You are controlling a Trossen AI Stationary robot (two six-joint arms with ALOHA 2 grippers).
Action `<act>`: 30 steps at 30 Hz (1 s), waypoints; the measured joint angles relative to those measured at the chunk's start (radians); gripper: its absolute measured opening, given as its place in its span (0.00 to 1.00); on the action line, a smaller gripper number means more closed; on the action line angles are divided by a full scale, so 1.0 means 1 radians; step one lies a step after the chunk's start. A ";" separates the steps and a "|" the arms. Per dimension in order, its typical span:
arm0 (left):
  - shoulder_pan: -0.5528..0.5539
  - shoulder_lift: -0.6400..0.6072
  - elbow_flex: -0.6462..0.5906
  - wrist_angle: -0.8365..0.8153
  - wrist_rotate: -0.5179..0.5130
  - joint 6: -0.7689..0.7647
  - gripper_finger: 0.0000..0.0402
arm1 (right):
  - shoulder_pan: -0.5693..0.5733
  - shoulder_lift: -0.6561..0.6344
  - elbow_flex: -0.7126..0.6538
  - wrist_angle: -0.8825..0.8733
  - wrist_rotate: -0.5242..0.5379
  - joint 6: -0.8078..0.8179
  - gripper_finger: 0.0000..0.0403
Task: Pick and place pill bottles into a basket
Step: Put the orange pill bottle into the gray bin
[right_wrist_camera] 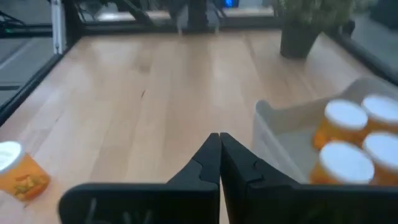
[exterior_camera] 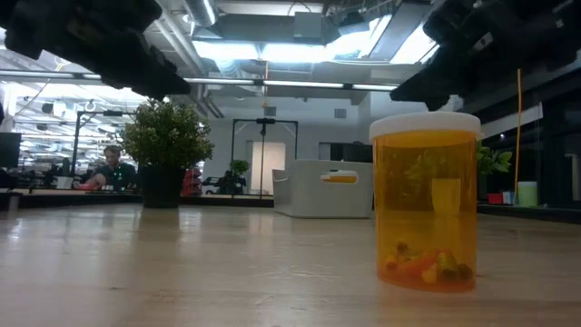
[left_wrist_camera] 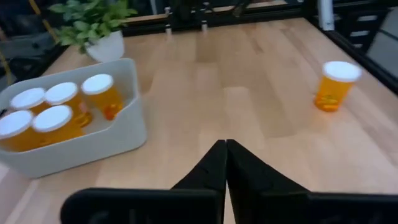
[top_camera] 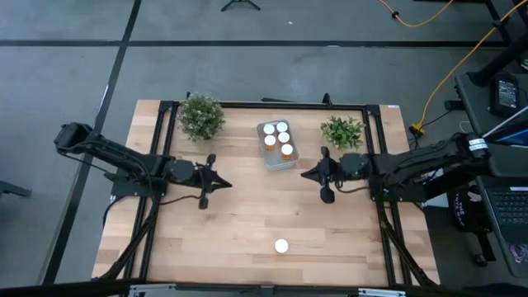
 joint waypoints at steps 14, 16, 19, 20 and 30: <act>-0.161 0.000 0.000 0.181 -0.003 0.024 0.01 | 0.453 0.014 0.049 -0.141 0.359 0.227 0.01; -0.184 0.001 0.000 0.184 -0.027 0.022 0.01 | 0.500 0.020 0.058 -0.144 0.392 0.262 0.01; -0.211 0.001 0.000 0.182 -0.065 0.000 0.00 | 0.563 0.054 0.086 -0.134 0.404 0.326 0.01; -0.219 0.002 0.000 0.179 -0.071 -0.007 0.01 | 0.584 0.077 0.095 -0.135 0.404 0.348 0.01; -0.260 0.002 0.000 0.179 -0.070 -0.034 0.01 | 0.786 0.383 0.281 -0.146 0.557 0.486 0.01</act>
